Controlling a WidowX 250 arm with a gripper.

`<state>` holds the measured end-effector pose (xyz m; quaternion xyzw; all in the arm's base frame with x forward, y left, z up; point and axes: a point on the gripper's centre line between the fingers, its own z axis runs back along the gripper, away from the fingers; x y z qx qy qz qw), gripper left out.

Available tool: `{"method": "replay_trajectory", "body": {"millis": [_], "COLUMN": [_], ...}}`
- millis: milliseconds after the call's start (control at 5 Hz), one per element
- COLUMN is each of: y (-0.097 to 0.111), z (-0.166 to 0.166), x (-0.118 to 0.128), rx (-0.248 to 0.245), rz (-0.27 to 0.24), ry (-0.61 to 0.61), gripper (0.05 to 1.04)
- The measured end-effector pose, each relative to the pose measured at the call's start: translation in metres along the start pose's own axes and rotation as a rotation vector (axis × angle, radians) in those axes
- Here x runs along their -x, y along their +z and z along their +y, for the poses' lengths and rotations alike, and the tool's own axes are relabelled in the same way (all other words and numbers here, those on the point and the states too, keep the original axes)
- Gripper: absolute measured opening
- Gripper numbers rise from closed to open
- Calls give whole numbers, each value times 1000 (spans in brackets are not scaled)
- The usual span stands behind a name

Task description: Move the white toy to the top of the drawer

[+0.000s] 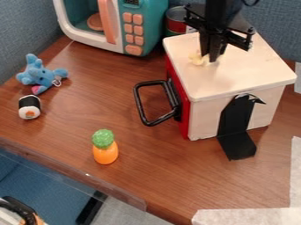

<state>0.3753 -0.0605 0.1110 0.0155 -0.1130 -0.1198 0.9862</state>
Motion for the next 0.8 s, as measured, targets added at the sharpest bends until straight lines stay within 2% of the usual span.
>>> {"method": "replay_trajectory", "body": {"millis": [200,400,600,800], "y": [0,10,41,52], "z": [-1,-7,1,1], "x": [3,9,11,17], "rx": [8,70,113,124], "rz": [0,28,-18,-6], "ry": [47,71,106,75], "gripper": [240,508,816,1007]}}
